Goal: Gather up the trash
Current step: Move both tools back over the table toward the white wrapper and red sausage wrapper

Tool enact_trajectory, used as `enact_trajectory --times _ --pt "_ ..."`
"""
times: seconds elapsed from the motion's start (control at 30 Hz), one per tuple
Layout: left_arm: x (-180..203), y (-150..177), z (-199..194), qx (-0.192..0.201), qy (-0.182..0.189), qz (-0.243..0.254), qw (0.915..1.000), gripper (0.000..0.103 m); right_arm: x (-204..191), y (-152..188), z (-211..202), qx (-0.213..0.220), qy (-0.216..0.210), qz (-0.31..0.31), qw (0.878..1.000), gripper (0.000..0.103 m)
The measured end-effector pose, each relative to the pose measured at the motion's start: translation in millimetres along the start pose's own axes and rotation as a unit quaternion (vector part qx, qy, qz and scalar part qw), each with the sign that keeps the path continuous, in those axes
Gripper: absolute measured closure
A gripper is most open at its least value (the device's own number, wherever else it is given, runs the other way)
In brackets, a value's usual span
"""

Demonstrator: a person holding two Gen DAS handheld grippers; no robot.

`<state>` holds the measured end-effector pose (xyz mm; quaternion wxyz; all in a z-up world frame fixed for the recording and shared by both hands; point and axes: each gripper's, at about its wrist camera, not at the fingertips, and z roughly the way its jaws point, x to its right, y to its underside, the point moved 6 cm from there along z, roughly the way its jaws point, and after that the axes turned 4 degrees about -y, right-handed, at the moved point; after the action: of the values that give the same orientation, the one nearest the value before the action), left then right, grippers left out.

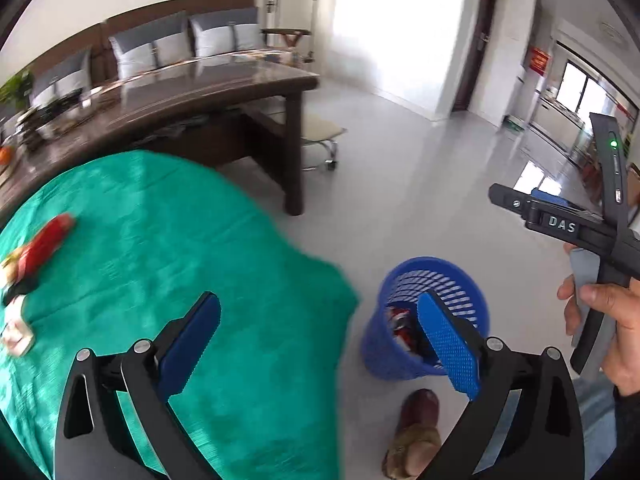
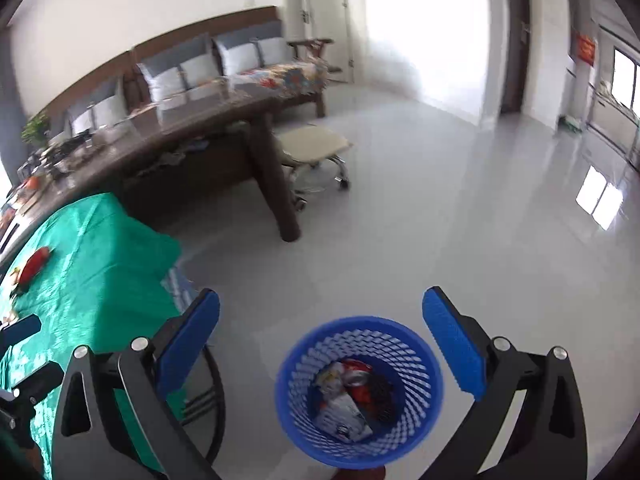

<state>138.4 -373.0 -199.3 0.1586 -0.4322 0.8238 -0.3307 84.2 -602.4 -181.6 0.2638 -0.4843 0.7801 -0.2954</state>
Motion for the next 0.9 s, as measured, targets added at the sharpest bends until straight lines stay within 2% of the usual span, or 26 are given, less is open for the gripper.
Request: enact_trajectory --times 0.13,0.3,0.43,0.53,0.73,0.9 --pt "-65.4 28.3 -30.6 -0.003 -0.060 -0.015 0.9981 0.005 -67.9 4.0 2.6 0.009 -0.014 -0.074 0.997 0.005" --pt "-145.9 64.4 -51.7 -0.023 -0.118 -0.050 0.9915 0.005 -170.8 33.7 4.0 -0.013 -0.096 -0.127 0.987 0.005" --pt "-204.9 83.9 -66.1 -0.031 -0.146 -0.093 0.9845 0.005 -257.2 64.4 7.0 -0.059 -0.152 -0.183 0.970 0.005" --pt "-243.1 99.3 -75.4 -0.033 -0.160 -0.123 0.9789 0.005 -306.5 78.5 14.2 -0.079 -0.162 -0.225 0.958 0.004" --pt "-286.0 113.1 -77.5 -0.041 -0.159 -0.169 0.9718 0.005 -363.3 105.0 46.9 -0.130 -0.160 -0.257 0.944 0.005" --pt "-302.5 95.6 -69.9 -0.022 -0.156 -0.202 0.9665 0.005 -365.2 104.6 51.6 -0.135 -0.170 -0.241 0.946 0.005"
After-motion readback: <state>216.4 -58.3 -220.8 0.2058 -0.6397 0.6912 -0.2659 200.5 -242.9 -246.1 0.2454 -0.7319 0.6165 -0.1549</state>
